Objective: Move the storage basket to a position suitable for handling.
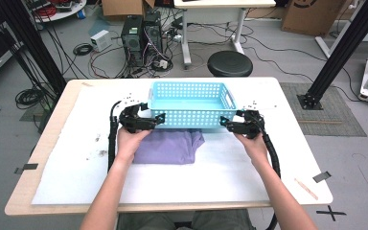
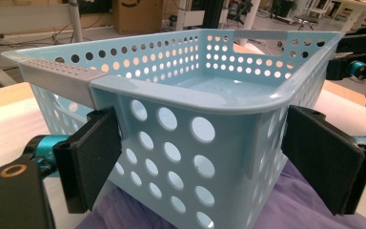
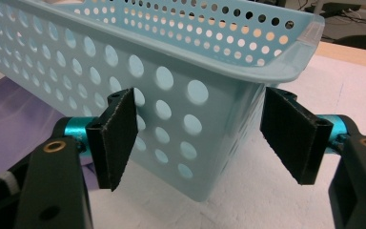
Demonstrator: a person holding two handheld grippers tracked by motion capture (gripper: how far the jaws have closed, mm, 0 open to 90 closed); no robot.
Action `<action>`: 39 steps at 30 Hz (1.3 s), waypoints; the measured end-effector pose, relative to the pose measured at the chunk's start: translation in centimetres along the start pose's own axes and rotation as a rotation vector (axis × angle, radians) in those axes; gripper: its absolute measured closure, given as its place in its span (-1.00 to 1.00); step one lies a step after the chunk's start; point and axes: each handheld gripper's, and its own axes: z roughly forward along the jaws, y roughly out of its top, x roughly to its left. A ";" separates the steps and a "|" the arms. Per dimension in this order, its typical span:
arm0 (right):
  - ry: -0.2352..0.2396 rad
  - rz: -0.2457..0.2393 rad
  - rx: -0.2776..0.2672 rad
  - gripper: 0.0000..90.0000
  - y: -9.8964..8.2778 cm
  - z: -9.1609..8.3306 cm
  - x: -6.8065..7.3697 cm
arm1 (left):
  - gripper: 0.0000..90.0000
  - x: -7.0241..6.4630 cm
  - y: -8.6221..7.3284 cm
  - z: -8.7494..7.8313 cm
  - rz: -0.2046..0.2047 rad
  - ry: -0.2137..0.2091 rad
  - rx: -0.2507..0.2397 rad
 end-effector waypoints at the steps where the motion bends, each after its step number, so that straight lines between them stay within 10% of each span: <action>1: 0.000 0.000 0.000 -0.33 0.0 0.0 0.0 | -0.70 0.3 -0.1 0.1 -0.009 0.000 -0.001; 10: -0.005 0.039 -0.014 -0.28 -0.1 1.0 0.4 | -0.78 2.0 -0.1 0.9 -0.066 -0.010 0.027; 12: 0.023 0.095 -0.018 -0.26 -0.2 1.3 0.3 | -0.78 2.3 -0.2 0.9 -0.065 -0.020 0.024; 27: -0.048 0.072 0.058 -0.33 -0.1 3.0 0.7 | -0.56 2.2 -0.2 1.2 0.014 0.077 0.120; 32: -0.082 0.081 0.117 -0.52 -0.4 2.5 0.1 | -0.56 1.6 -0.7 0.5 0.058 0.116 0.135; 39: -0.064 0.063 0.057 -0.53 -1.9 -0.5 -0.1 | -0.55 1.2 -2.3 -1.9 0.062 0.150 0.118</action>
